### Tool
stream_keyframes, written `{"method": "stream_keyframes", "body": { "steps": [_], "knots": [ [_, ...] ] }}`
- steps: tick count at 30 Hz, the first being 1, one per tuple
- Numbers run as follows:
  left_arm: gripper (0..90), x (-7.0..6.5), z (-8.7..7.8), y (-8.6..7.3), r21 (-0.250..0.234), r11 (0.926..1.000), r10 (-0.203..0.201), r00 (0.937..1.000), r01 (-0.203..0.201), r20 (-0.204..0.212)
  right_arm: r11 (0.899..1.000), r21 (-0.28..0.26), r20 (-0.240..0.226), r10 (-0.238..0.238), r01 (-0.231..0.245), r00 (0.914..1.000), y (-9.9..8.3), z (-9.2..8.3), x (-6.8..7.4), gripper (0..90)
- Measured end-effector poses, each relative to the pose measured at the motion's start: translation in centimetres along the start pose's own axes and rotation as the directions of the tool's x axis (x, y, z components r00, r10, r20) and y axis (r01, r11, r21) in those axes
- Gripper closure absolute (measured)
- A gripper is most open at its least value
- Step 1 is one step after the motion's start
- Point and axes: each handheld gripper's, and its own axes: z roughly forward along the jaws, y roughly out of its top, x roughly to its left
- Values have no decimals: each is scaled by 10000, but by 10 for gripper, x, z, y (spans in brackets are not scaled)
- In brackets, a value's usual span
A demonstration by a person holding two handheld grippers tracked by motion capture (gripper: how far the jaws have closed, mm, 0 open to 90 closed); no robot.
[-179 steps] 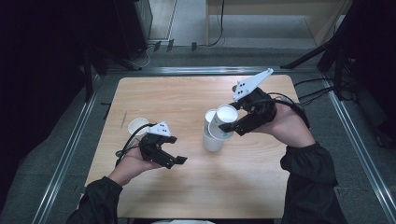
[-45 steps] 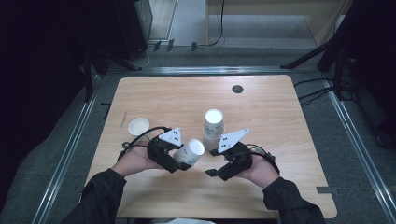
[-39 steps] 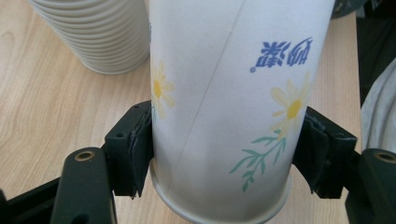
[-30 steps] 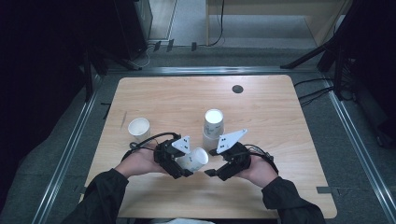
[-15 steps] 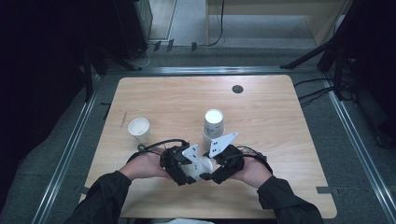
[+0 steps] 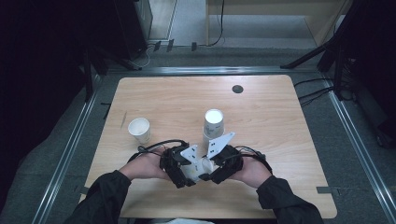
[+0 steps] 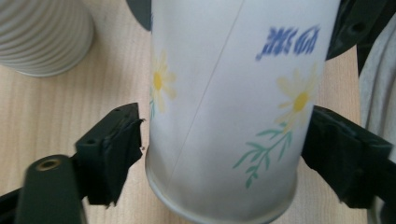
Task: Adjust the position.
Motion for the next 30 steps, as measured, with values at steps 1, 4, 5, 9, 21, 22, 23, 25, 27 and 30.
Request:
{"method": "stream_keyframes", "body": {
  "steps": [1,4,5,9,21,22,23,25,27,30],
  "knots": [
    [122,0,-2,0,-96,9999,-52,10000,51,-33,10000,-70,-39,52,-52,10000,0,-2,0,346],
    [107,2,-7,-1,-487,9984,-279,9995,272,-129,9995,-272,-19,142,-143,9999,-1,-8,-2,346],
    [100,2,-9,-2,-617,9976,-320,9993,308,-191,9993,-351,-15,148,-148,9999,-1,-10,-3,346],
    [101,4,-19,-6,-1272,9900,-645,9977,617,-183,9979,-623,25,201,-199,9998,-2,-19,-5,346],
    [102,-1,-34,-16,-2758,9529,-1287,9916,1261,88,9864,-1624,-295,212,-257,9993,3,-39,-9,345],
    [102,-2,-35,-16,-2935,9463,-1356,9906,1355,204,9847,-1719,-383,236,-298,9990,4,-41,-10,345],
    [102,-3,-35,-15,-3137,9383,-1437,9892,1456,295,9823,-1843,-467,249,-331,9986,5,-41,-10,346],
    [107,-5,-36,-15,-3400,9270,-1528,9873,1581,425,9785,-2033,-695,198,-336,9974,7,-42,-10,346],
    [110,-6,-38,-14,-3717,9141,-1564,9866,1621,456,9733,-2269,-909,151,-355,9957,10,-41,-10,346],
    [127,-7,-41,-15,-4261,8863,-1640,9834,1814,776,9646,-2598,-1266,129,-457,9919,14,-41,-9,346]
  ]
}}
